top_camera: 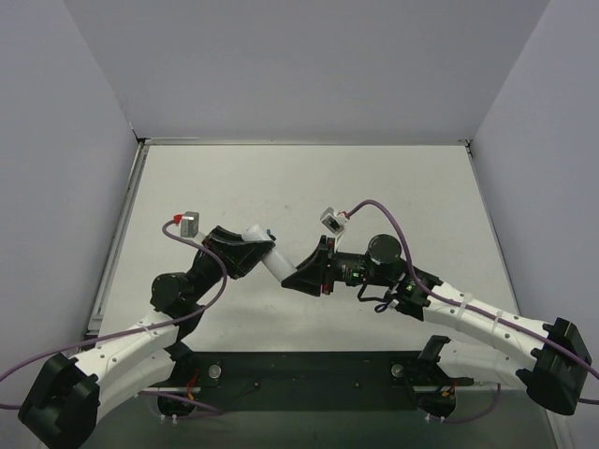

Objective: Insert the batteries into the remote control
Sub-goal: Turn over the remote control.

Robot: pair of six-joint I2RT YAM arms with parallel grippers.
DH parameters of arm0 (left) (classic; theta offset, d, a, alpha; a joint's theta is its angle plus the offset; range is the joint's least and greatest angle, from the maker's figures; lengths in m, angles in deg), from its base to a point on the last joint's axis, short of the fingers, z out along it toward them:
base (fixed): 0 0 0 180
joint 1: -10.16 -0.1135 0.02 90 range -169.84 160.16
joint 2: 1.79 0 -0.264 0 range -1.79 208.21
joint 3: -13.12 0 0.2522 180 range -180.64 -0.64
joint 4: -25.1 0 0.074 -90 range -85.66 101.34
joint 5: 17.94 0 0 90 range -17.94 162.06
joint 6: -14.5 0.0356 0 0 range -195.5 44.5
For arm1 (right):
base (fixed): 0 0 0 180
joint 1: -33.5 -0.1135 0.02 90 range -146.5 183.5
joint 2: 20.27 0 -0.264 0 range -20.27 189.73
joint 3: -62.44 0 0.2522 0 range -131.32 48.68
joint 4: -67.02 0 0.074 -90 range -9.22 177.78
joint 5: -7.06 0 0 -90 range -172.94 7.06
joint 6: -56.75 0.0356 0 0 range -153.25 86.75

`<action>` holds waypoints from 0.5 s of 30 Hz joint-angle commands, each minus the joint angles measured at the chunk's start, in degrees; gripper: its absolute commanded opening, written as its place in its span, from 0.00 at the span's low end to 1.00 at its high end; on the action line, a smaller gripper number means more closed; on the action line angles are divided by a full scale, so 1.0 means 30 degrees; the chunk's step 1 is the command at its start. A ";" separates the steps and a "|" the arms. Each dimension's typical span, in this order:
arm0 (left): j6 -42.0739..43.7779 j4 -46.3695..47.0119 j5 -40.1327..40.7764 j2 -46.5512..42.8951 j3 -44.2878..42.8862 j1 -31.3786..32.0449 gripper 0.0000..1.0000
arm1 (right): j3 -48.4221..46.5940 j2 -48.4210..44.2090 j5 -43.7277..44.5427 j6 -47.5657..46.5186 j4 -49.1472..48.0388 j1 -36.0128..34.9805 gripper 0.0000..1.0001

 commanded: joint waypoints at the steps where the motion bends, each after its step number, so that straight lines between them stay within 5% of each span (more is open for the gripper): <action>1: 0.0707 -0.0265 0.0826 -0.1324 -0.0044 0.0065 0.21 | -0.0097 0.0180 -0.0381 0.0113 -0.1440 0.0226 0.00; 4: 0.1527 -0.1760 0.1586 -0.2319 0.0043 0.0299 0.00 | -0.0156 0.0356 -0.0207 -0.0005 -0.1031 0.0227 0.08; 9: 0.3576 -0.5594 0.3723 -0.3876 -0.0014 0.1496 0.00 | -0.0331 0.0152 0.0993 -0.0239 -0.0301 0.0051 0.48; 15: 0.5601 -0.7506 0.6276 -0.4083 -0.0163 0.3813 0.00 | -0.0946 0.0472 0.2987 0.0053 -0.0034 -0.0154 0.62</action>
